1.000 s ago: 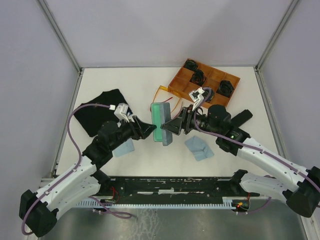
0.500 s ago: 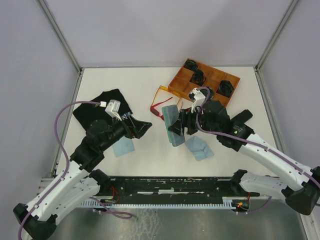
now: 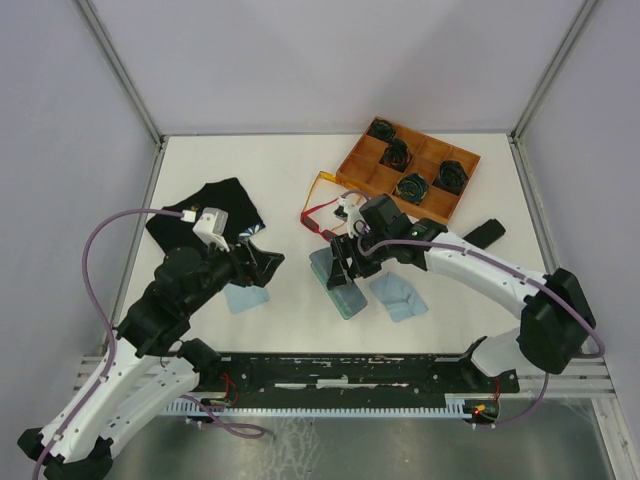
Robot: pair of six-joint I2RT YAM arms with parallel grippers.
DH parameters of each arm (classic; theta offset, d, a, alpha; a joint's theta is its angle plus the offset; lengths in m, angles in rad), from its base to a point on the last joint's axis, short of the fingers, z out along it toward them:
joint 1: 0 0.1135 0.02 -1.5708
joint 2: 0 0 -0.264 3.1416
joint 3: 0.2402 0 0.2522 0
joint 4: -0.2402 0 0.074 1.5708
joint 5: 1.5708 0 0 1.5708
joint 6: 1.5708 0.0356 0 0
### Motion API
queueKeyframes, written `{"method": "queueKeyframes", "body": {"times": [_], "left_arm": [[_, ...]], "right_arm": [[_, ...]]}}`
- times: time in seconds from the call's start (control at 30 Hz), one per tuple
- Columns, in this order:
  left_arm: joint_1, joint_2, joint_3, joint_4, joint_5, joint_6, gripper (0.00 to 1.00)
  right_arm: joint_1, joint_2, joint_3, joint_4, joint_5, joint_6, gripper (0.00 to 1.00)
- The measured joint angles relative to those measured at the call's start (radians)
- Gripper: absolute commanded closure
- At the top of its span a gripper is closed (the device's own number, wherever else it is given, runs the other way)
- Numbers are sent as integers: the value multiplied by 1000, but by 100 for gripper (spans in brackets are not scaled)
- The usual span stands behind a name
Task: Organize the sunglasses
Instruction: Place the sunglasses case at the center of the board.
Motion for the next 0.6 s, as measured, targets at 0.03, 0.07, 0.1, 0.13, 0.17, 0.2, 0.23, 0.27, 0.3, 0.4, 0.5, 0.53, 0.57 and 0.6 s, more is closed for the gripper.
{"method": "queueKeyframes", "body": {"times": [0.03,0.07,0.1,0.13,0.17,0.2,0.23,0.27,0.3,0.4,0.5,0.53,0.57,0.6], "left_arm": [[0,-4,0,-15,-9,8,12],[0,-8,0,-26,-16,11,12],[0,-11,0,-39,-26,16,12],[0,-13,0,-47,-34,21,12],[0,-14,0,-52,-37,23,12],[0,-15,0,-55,-39,25,12],[0,-15,0,-56,-42,26,12],[0,-15,0,-60,-45,28,12],[0,-15,0,-61,-47,29,12],[0,-15,0,-61,-56,30,12],[0,-15,0,-61,-60,30,12],[0,-15,0,-61,-60,30,12],[0,-15,0,-61,-60,30,12],[0,-15,0,-61,-60,30,12]], "right_arm": [[-3,20,0,7,-14,0,78],[-7,35,0,16,-25,1,76],[-12,50,-1,30,-37,4,75],[-16,66,-3,50,-47,11,74],[-22,80,-5,74,-58,20,73],[-26,97,-11,103,-69,31,72],[-29,113,-17,130,-78,44,71],[-30,127,-23,149,-85,54,69],[-33,146,-34,181,-93,68,68],[-37,204,-62,241,-120,99,66],[-41,255,-68,271,-153,119,62],[-42,262,-68,278,-161,123,61],[-44,268,-68,287,-170,125,61],[-46,271,-68,293,-178,126,59]]}}
